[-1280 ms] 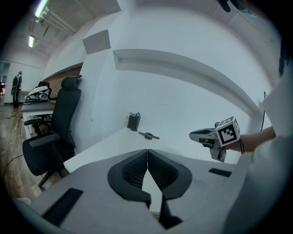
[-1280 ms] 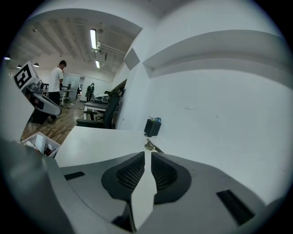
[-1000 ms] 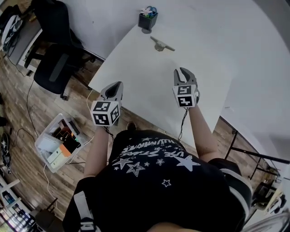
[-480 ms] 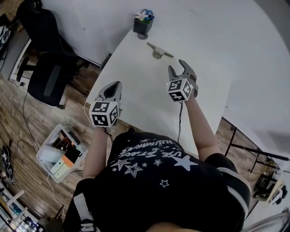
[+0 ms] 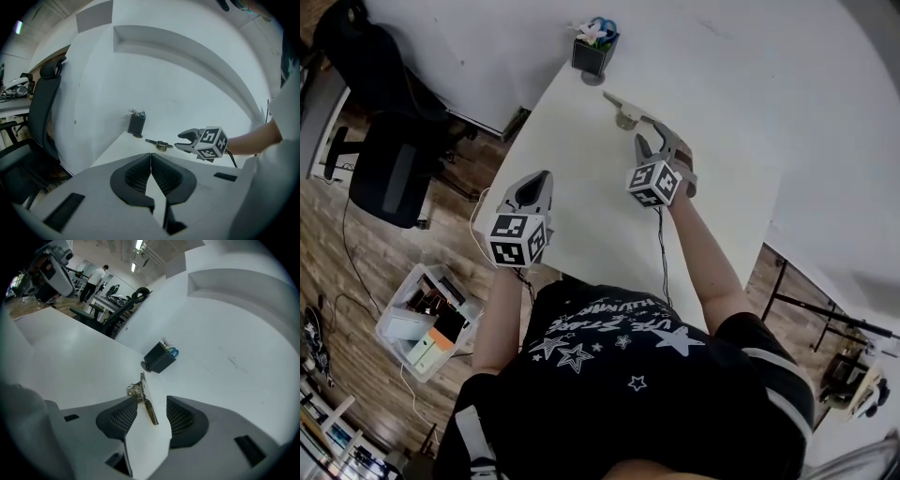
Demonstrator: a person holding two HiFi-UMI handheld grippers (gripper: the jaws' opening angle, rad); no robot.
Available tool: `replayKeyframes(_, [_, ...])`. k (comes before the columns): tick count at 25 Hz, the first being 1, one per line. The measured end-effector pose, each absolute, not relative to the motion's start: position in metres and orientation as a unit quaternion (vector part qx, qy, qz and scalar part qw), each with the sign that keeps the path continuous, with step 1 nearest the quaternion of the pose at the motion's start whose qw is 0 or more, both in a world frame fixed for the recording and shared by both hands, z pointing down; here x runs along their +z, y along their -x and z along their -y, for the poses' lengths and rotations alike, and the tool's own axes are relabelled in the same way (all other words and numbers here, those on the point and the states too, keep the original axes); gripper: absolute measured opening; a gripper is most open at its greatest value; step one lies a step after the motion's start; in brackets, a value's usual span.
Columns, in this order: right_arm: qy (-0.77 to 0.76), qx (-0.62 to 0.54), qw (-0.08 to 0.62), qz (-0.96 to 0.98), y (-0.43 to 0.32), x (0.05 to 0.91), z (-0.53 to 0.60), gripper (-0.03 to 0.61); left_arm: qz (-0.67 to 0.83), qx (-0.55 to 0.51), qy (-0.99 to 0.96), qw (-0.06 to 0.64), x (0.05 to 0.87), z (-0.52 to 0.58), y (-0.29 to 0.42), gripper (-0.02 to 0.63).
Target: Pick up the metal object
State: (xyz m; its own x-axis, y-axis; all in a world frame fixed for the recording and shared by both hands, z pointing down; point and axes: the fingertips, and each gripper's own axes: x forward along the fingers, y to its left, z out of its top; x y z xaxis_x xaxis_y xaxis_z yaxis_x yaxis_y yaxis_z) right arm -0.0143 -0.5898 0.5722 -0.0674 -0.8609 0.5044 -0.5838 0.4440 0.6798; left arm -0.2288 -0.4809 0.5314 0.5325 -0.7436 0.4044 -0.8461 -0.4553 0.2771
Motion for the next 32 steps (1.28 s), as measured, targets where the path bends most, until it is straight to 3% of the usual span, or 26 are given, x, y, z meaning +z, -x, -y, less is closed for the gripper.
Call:
replayKeyframes(23, [-0.485,-0.2,0.491,0.695,0.035,0.615,0.655,0.193,0.479,0.126,-0.827,0.265,0.568,0.514,0.24,0.02])
replayKeyframes(27, [-0.494,-0.213,0.494,0.683,0.034,0.615,0.658,0.1,0.475,0.125,-0.829,0.268,0.572,0.514,0.236,0.02])
replayKeyframes(32, [-0.483,-0.211,0.504,0.684,0.036,0.617,0.654,0.061,0.475,0.123,-0.829,0.268,0.57,0.509,0.236,0.02])
